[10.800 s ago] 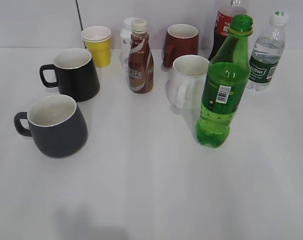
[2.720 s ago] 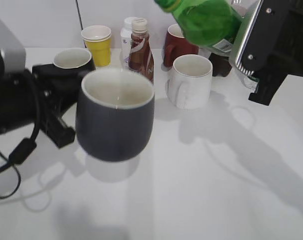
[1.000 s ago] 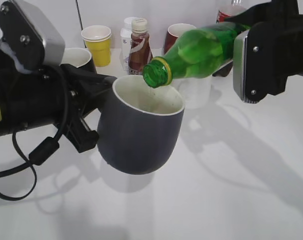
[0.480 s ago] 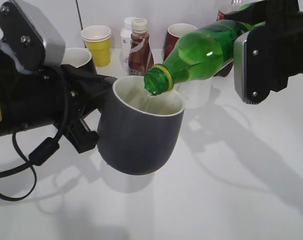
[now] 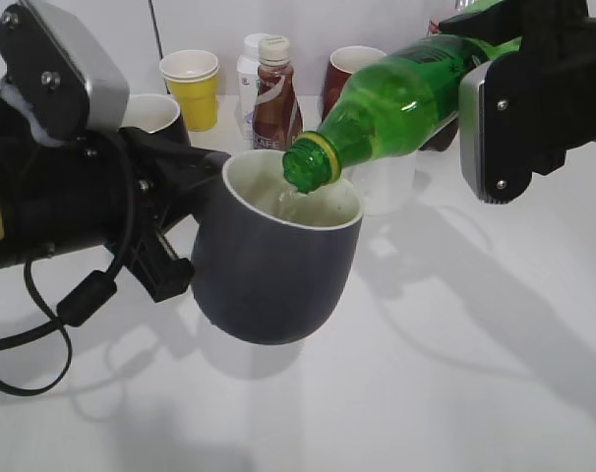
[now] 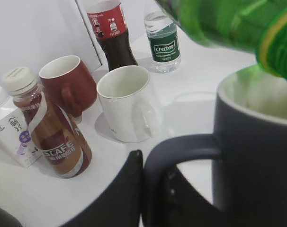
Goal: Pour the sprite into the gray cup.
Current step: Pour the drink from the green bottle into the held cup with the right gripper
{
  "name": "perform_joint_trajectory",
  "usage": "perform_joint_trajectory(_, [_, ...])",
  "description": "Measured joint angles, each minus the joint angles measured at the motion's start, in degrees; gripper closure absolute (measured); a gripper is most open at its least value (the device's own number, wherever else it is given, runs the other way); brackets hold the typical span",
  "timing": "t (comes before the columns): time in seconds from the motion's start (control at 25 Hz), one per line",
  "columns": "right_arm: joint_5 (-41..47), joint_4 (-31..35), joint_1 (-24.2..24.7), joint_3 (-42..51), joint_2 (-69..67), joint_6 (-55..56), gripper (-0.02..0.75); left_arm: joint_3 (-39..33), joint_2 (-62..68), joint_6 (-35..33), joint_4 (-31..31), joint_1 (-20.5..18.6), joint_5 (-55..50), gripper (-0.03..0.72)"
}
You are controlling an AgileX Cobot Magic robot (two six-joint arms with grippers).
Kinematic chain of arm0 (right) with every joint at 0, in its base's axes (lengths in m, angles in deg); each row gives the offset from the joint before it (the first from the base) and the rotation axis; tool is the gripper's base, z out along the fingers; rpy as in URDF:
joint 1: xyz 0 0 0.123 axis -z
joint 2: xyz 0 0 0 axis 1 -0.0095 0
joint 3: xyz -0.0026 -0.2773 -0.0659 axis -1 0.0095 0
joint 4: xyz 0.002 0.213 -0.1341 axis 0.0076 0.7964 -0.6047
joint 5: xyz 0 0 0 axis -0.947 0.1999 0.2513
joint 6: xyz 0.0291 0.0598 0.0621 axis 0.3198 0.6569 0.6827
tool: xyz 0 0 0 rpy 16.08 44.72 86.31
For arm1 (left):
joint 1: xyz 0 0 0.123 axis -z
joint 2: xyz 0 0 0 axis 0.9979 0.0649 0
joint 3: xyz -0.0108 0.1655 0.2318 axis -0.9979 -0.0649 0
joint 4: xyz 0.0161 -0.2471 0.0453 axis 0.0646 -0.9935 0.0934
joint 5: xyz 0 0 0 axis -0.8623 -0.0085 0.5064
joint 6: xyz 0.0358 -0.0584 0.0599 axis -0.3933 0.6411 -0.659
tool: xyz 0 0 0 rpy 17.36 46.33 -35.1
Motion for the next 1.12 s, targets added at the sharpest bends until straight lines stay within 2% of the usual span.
perform_joint_trajectory(0.52, [-0.34, 0.57, 0.00, 0.00, 0.00, -0.05, 0.400, 0.00, 0.00, -0.05, 0.13, 0.00, -0.37, 0.641])
perform_joint_trajectory(0.96, [2.08, 10.01, 0.00, -0.21, 0.07, 0.59, 0.400, 0.00, 0.00, -0.05, 0.19, 0.00, -0.32, 0.641])
perform_joint_trajectory(1.12, [5.75, 10.99, 0.00, -0.26, 0.07, 7.17, 0.400, 0.00, 0.05, -0.05, 0.19, 0.00, 0.11, 0.641])
